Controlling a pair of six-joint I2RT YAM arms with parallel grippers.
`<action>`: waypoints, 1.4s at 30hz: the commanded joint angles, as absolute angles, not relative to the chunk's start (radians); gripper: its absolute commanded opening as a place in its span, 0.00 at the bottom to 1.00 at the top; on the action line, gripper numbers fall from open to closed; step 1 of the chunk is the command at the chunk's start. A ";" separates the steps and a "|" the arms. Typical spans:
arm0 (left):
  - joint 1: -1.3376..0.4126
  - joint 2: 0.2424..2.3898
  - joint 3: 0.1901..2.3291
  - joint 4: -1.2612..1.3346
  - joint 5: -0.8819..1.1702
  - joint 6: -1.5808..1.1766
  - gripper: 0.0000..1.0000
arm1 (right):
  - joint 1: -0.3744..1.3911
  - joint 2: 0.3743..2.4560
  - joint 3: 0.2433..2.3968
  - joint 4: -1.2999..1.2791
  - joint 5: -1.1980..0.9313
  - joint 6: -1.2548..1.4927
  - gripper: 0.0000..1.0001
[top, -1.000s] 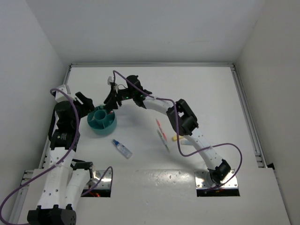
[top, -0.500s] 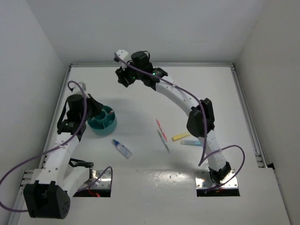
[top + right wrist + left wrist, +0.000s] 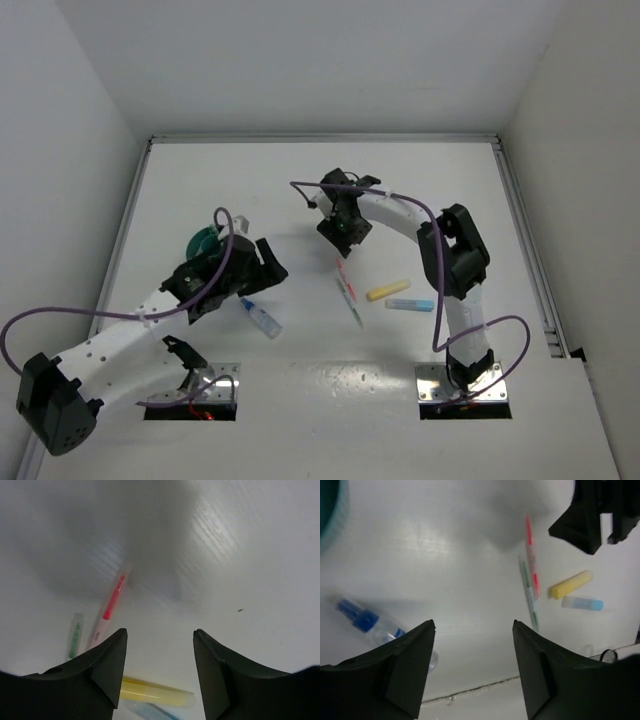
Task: Sort the stationery into containers
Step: Pick up the stationery from the center of the board.
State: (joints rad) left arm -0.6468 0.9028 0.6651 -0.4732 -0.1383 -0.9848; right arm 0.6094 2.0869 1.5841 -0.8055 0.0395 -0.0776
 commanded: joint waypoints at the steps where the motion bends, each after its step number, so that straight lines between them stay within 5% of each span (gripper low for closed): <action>1: -0.754 0.957 0.632 -0.534 -0.282 -1.170 0.67 | 0.603 2.027 1.557 -0.732 -0.017 -0.025 0.56; 12: -1.037 1.245 0.870 -1.052 -0.621 -1.753 0.67 | 0.560 1.974 1.457 -0.624 -0.072 0.021 0.56; 35: -0.844 1.305 0.627 -0.712 -0.525 -1.671 0.69 | 0.457 1.937 1.417 -0.606 -0.156 0.031 0.57; 42: -0.874 1.378 0.627 -0.675 -0.543 -1.671 0.57 | 0.439 1.937 1.417 -0.606 -0.176 0.040 0.57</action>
State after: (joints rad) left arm -0.8608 1.3727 0.6308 -0.7017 -0.5316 -1.6714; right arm 0.4519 1.9881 1.4136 -0.6285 -0.1459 0.0231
